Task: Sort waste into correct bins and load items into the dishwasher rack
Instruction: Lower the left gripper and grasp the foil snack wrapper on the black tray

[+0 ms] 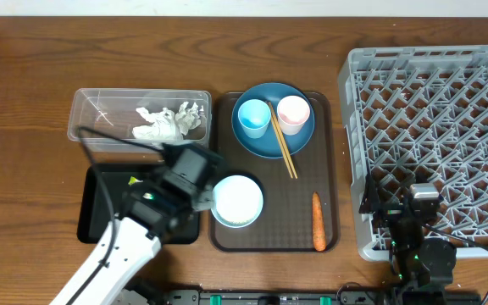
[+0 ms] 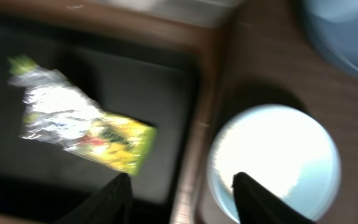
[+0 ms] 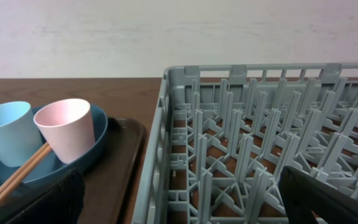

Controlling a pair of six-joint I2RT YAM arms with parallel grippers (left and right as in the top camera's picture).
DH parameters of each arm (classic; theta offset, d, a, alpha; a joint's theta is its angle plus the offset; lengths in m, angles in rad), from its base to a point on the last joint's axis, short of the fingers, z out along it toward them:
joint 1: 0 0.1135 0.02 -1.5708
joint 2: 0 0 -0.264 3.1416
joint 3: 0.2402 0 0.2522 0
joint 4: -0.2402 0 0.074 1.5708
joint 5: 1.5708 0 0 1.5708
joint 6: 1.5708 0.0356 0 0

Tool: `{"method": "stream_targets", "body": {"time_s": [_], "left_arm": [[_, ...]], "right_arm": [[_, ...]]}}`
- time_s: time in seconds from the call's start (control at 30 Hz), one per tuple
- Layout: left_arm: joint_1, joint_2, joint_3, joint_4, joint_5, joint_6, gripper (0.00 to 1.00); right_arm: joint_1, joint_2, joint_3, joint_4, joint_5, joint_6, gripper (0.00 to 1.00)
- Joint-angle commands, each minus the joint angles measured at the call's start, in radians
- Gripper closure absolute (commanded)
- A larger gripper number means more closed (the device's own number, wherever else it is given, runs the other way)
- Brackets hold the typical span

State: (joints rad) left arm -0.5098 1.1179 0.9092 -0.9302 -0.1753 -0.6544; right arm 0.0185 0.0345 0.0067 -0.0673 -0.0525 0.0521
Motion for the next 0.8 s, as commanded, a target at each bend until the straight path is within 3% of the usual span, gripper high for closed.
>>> {"method": "stream_targets", "body": {"time_s": [0.0, 0.37, 0.77], "left_arm": [[0.099, 0.006, -0.018, -0.011, -0.051, -0.008, 0.4], [0.326, 0.134, -0.073, 0.055, -0.103, -0.008, 0.36], [0.35, 0.296, -0.09, 0.16, -0.104, 0.0, 0.36]], "right_arm": [[-0.001, 0.0, -0.001, -0.004, -0.001, -0.005, 0.01], [-0.001, 0.0, -0.001, -0.004, -0.001, -0.005, 0.01], [-0.001, 0.0, -0.001, -0.004, -0.001, -0.005, 0.01]]}}
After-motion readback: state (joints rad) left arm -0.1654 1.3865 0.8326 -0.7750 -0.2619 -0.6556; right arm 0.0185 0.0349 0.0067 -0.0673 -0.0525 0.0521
